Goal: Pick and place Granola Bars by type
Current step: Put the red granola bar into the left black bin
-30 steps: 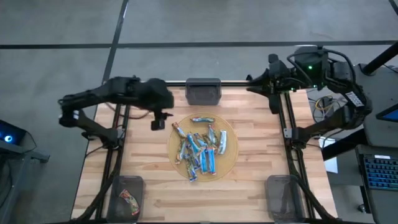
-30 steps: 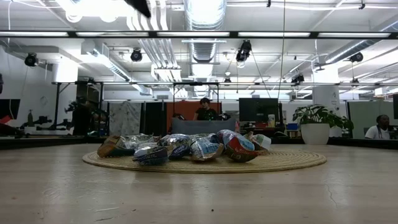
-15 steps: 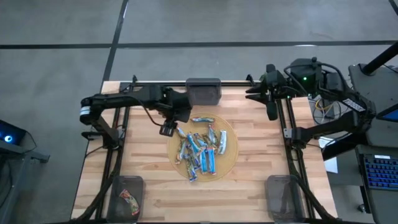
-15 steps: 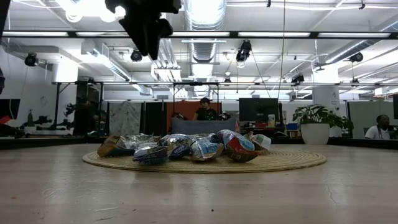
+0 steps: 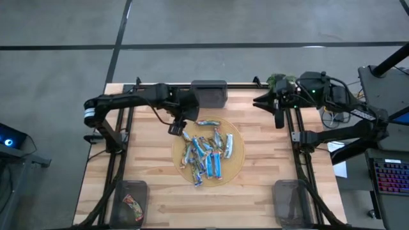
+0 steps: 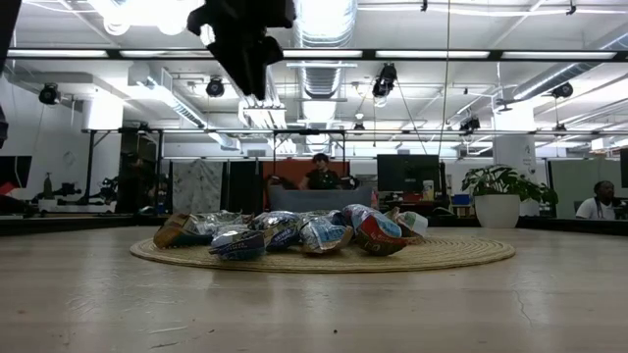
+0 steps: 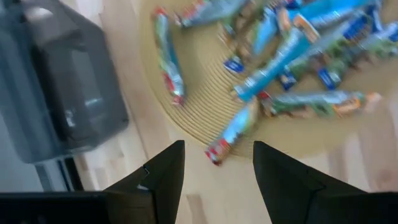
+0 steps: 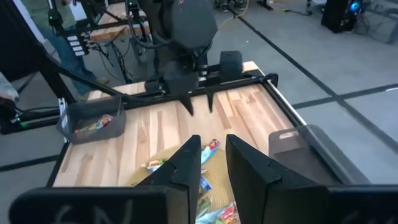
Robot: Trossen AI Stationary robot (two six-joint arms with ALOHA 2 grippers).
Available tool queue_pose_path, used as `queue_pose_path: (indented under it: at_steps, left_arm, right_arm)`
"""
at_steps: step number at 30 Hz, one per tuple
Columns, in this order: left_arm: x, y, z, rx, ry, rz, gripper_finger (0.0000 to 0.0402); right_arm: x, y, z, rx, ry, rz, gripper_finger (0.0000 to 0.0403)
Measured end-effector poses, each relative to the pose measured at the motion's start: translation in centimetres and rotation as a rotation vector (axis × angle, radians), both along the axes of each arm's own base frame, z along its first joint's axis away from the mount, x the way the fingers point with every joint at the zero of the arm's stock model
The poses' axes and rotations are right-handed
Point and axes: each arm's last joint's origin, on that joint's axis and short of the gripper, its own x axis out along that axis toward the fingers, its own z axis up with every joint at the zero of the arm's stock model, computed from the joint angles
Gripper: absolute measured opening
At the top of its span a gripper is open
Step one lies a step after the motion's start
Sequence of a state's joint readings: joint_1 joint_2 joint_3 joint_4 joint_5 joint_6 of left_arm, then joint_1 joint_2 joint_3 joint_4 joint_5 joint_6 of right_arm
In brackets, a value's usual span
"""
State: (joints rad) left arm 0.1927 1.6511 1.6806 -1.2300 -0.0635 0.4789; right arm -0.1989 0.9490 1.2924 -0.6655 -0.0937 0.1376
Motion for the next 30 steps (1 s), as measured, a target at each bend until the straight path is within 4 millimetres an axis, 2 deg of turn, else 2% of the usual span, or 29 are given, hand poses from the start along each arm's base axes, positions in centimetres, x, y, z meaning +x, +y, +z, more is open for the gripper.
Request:
queue_pose_path:
  at_steps: [6,14,30]
  left_arm:
    - [1.4,1.7,0.1,0.033,-0.123,0.021,0.0172]
    - [2.6,2.8,-1.6,-0.09,-0.117,0.035,0.0172]
    - [7.0,4.1,-9.2,-0.118,0.039,0.003,0.0172]
  right_arm:
    - [0.5,-0.1,-0.7,0.019,-0.044,-0.008,0.0075]
    - [0.8,-0.2,-0.6,0.009,-0.064,-0.006,0.0068]
    - [0.8,-0.2,-0.5,0.008,-0.075,-0.007,0.0068]
